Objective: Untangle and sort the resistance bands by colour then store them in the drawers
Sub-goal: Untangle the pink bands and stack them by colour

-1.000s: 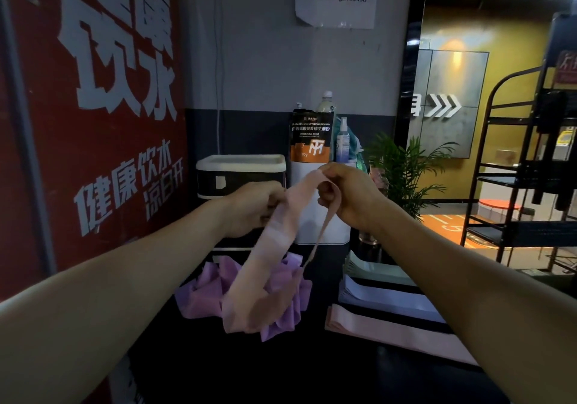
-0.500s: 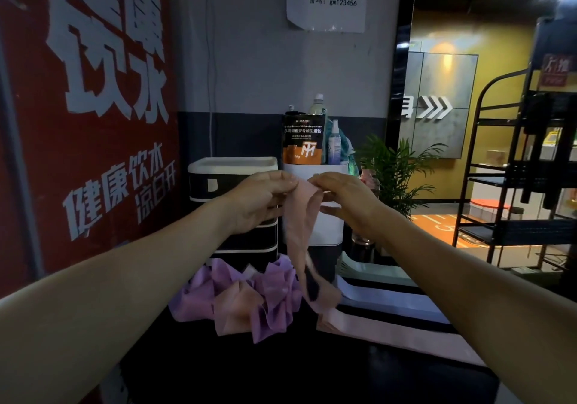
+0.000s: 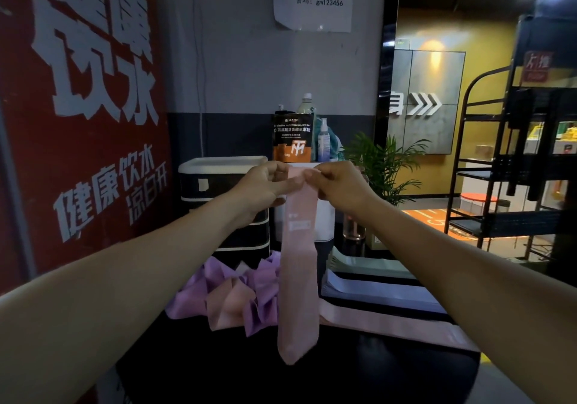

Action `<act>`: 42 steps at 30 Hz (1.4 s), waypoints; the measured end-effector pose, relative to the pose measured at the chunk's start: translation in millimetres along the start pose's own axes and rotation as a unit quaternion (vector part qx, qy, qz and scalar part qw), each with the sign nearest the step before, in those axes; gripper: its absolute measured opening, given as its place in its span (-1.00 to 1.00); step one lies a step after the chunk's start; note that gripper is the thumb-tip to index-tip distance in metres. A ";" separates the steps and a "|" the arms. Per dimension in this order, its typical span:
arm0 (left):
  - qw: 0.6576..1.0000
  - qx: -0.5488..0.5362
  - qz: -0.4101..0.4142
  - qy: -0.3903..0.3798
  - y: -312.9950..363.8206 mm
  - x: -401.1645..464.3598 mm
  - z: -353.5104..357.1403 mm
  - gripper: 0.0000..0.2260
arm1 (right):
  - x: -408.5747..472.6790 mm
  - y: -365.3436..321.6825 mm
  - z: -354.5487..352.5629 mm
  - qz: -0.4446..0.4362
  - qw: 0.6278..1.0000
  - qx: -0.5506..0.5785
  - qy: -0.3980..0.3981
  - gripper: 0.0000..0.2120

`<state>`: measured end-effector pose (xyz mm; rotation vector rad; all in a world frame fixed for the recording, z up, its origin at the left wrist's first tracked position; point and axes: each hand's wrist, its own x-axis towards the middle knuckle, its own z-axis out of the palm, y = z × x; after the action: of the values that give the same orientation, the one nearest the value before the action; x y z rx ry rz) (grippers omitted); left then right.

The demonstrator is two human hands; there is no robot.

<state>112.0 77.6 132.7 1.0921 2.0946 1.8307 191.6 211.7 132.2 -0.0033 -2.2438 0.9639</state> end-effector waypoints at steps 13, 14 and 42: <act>1.000 -0.019 0.003 0.005 -7.0 -6.3 26.0 -0.92 | -17.0 7.5 -21.0 0.027 0.998 -0.023 0.042 -0.71; 1.000 -0.004 -0.021 -0.007 -11.2 -8.7 27.6 -0.89 | -16.7 8.5 -21.6 0.032 0.998 -0.019 0.054 -0.71; 0.995 0.005 -0.005 -0.096 -6.2 -30.1 51.7 -0.93 | -54.5 20.0 -49.8 0.069 0.992 -0.090 0.059 -0.56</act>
<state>159.7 100.7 104.4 1.2059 1.9968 1.6414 257.8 244.1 111.6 -0.2910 -2.2344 0.8069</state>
